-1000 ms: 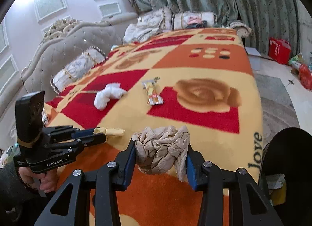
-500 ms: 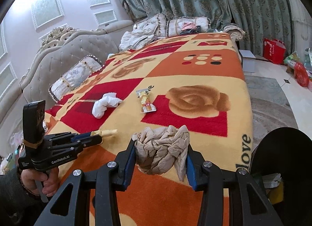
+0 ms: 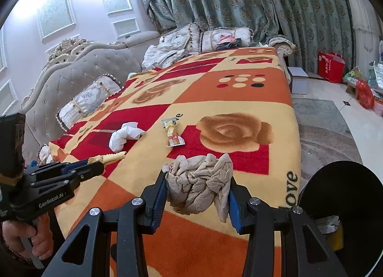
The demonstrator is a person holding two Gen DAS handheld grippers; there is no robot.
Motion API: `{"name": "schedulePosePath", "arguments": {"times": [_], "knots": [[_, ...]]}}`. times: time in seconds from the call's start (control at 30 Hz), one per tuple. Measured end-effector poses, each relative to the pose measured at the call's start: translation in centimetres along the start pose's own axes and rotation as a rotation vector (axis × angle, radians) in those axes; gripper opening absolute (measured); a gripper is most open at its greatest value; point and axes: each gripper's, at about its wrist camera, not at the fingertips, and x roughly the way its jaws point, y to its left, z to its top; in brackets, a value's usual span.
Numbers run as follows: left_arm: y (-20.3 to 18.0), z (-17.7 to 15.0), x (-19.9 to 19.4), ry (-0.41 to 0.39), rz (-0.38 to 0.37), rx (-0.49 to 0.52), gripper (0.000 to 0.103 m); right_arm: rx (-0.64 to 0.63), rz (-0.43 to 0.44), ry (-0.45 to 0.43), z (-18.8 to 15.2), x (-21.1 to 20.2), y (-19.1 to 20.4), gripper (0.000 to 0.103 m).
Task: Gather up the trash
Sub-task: 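Lift the yellow wrapper and beige cloth and swing toward the bin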
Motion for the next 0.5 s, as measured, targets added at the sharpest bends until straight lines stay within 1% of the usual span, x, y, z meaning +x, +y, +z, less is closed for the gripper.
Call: {"name": "schedulePosePath", "arguments": {"times": [0.2,0.5], "knots": [[-0.6,-0.3,0.1,0.003,0.001,0.011,0.015,0.005,-0.001,-0.004,0.0,0.0,-0.2,0.043],[-1.3,-0.3,0.2,0.003,0.026,0.024,0.015,0.016,-0.004,-0.018,0.1,-0.4,-0.8,0.043]]}}
